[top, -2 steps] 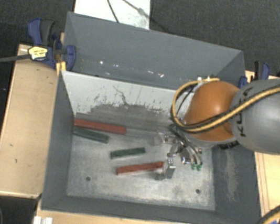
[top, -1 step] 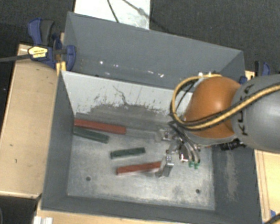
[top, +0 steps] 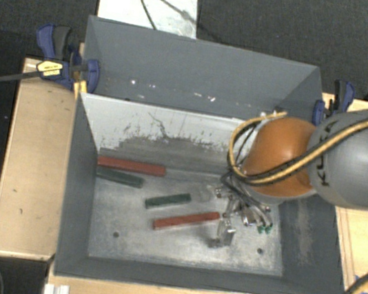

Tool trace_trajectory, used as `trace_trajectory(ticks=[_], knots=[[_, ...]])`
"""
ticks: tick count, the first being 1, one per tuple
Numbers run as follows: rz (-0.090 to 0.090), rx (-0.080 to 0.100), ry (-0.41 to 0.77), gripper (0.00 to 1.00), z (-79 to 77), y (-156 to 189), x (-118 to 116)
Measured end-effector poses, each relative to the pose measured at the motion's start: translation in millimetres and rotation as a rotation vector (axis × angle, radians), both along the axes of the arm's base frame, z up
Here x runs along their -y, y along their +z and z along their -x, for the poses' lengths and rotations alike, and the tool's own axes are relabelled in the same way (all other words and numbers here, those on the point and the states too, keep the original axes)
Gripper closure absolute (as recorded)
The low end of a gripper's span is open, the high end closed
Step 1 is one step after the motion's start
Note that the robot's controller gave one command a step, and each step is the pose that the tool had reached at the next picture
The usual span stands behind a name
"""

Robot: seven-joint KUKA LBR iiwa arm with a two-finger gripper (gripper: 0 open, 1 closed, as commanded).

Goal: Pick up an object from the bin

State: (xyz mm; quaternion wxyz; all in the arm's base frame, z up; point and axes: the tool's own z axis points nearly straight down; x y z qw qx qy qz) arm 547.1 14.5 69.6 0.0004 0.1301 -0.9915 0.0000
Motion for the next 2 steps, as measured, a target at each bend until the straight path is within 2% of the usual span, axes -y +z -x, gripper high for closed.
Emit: trace_trajectory(ticks=[1, 2], knots=[[-0.001, 0.002, -0.004, 1.0, -0.7, 0.9, -0.8], [0.002, 0.01, 0.252, 1.0, -9.0, 127.7, 25.4]])
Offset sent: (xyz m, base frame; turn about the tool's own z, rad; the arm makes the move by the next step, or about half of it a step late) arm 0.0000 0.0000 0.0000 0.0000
